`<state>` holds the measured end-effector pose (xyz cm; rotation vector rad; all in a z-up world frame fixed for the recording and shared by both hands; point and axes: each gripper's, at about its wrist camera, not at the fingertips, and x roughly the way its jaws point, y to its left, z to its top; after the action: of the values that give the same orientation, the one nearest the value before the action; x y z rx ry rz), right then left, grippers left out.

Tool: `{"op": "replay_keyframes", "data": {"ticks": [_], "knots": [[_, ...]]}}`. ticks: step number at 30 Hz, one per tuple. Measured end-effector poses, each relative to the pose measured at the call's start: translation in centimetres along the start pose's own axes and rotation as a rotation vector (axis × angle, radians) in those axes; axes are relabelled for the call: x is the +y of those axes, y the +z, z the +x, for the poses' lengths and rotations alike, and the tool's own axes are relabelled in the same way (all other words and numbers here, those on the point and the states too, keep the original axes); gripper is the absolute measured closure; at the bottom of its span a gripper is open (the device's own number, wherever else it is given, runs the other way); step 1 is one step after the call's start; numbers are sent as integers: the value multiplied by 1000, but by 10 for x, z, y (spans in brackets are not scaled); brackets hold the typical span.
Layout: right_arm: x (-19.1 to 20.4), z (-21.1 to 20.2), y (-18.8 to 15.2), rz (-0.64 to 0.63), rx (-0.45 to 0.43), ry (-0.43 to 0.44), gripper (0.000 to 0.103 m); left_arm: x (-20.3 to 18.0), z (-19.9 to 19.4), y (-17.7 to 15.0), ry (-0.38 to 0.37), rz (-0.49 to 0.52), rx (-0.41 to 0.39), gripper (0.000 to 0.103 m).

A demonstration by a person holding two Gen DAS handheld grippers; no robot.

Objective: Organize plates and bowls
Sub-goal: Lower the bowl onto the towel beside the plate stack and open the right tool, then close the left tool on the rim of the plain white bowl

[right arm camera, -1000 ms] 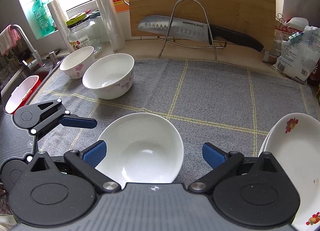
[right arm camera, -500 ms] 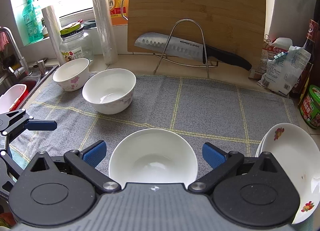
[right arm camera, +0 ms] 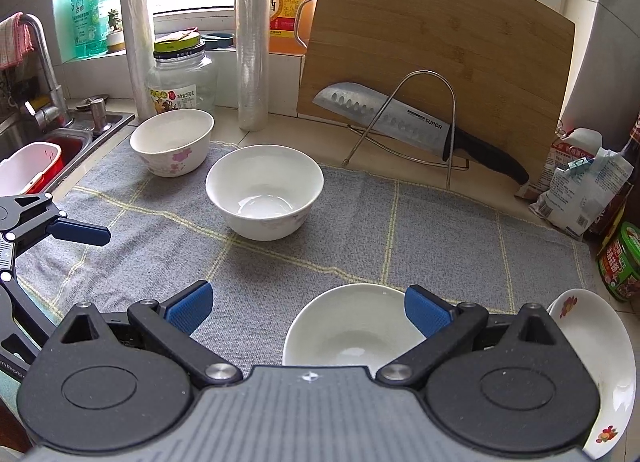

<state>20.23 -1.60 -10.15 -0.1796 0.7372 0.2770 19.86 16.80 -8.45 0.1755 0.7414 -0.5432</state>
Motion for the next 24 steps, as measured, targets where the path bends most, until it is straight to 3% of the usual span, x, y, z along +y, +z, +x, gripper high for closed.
{"op": "replay_keyframes", "data": {"ticks": [9,15,24], "knots": [[-13,21,0,-120,-38,94,0,6,5,18,64,-57,65,1],[-17,33,4,-155,-57,119,0,9,8,41,99,-41,95,1],[-12,42,15,-155,-65,111,0,28,17,84,8,15,64,1]]}}
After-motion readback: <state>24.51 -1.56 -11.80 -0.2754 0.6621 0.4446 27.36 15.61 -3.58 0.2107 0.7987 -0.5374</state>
